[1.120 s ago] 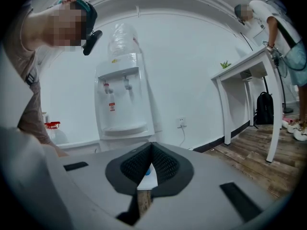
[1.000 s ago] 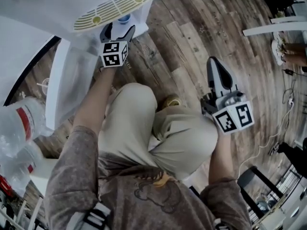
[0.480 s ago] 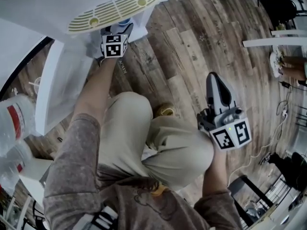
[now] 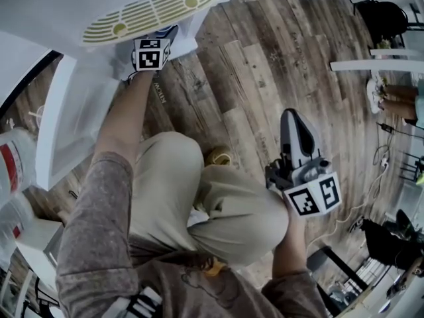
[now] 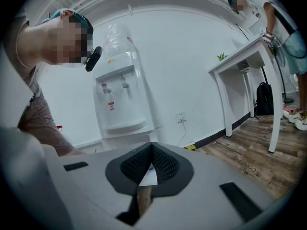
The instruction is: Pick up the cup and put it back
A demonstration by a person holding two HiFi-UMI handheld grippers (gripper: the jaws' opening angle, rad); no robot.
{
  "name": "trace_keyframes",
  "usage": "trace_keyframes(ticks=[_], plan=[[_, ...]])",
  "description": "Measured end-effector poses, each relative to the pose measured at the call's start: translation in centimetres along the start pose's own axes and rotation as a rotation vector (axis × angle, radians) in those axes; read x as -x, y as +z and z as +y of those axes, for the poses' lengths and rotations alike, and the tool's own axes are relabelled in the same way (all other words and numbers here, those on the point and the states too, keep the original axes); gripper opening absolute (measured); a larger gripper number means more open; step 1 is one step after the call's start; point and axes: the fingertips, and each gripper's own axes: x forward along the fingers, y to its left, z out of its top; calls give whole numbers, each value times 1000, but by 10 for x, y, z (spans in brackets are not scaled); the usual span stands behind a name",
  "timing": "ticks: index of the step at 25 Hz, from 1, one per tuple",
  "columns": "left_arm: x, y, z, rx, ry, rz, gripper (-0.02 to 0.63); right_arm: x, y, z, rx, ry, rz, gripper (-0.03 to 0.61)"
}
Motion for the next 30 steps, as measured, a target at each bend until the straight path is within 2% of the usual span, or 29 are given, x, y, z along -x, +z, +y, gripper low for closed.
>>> trace_keyframes(ticks=[6, 10, 18, 30], plan=[[1, 2, 0, 20, 10, -4, 377, 2, -2, -5, -3, -7, 3, 2], [4, 0, 0, 20, 14, 2, 333, 2, -3, -7, -3, -5, 6, 2], [16, 6, -1, 25, 17, -15, 328, -1, -6, -10, 19, -8, 21, 2], [64, 29, -20, 32, -50, -74, 327, -3, -12, -14, 46, -34, 55, 2]])
